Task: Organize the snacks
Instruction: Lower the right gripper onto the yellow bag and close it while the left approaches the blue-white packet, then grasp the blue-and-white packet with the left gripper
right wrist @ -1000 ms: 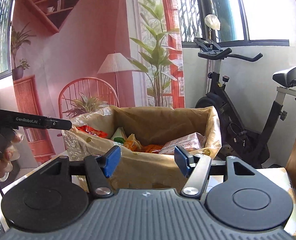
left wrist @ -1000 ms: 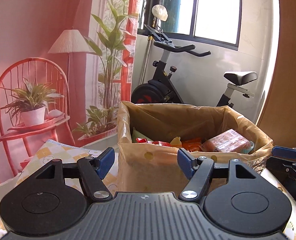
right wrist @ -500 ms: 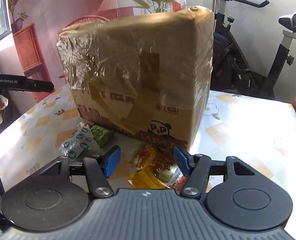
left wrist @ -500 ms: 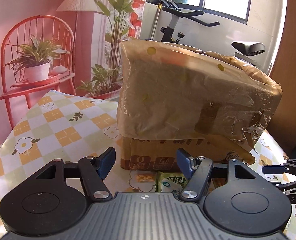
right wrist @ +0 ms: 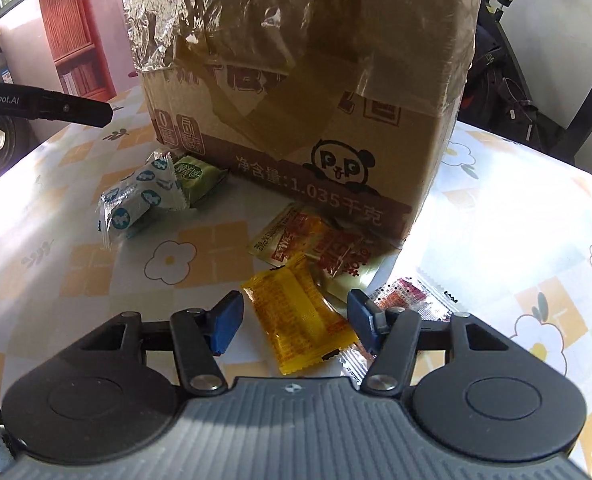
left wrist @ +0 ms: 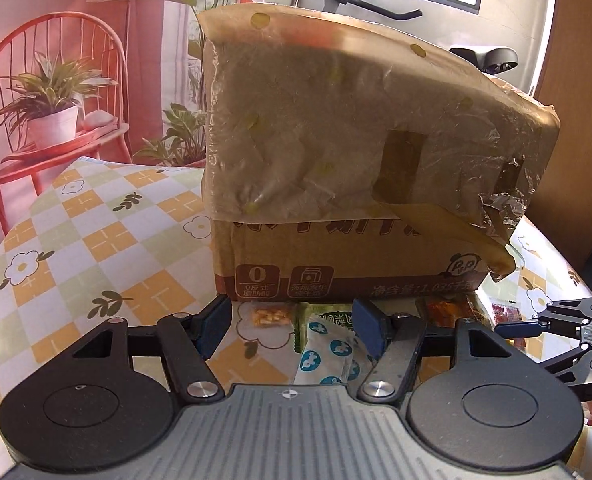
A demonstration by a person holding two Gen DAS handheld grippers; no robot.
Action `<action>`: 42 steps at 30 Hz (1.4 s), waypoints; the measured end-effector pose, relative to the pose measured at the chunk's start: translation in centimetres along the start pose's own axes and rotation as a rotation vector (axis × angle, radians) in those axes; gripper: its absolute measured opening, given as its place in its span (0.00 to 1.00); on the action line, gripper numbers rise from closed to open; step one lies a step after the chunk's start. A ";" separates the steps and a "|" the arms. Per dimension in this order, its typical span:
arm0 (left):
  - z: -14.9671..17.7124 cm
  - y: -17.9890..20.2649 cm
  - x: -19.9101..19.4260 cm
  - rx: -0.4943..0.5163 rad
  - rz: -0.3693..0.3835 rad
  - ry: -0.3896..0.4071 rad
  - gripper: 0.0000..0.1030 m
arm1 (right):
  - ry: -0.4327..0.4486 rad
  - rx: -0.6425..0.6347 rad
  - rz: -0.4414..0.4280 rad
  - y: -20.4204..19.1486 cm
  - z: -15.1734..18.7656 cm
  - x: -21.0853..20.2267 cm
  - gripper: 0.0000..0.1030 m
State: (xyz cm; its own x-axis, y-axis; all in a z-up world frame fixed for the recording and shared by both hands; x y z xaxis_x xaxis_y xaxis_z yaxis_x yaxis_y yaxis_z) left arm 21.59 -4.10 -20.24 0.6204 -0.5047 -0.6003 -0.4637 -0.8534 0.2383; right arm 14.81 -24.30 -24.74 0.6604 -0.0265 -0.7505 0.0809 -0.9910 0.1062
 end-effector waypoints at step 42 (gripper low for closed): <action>5.2 1.3 3.5 0.023 0.024 -0.099 0.47 | 0.146 0.346 0.099 -3.2 0.0 -0.1 0.33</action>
State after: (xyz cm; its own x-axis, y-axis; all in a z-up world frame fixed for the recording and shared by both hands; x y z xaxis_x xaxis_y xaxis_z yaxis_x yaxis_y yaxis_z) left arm 19.89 -6.27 -25.98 0.5441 -0.5090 -0.6670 -0.4932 -0.8372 0.2365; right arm 14.51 -21.12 -24.97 0.7537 -0.1301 -0.6442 -0.2290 -0.9708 -0.0719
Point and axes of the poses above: each gripper's, at about its wrist camera, not at the fingertips, and x roughly the way its jaws point, y to its right, z to its underside, the point moved 8 cm from there along x, roughly the way its jaws point, and after that the axes turned 14 degrees about z, right-handed, at the moved point
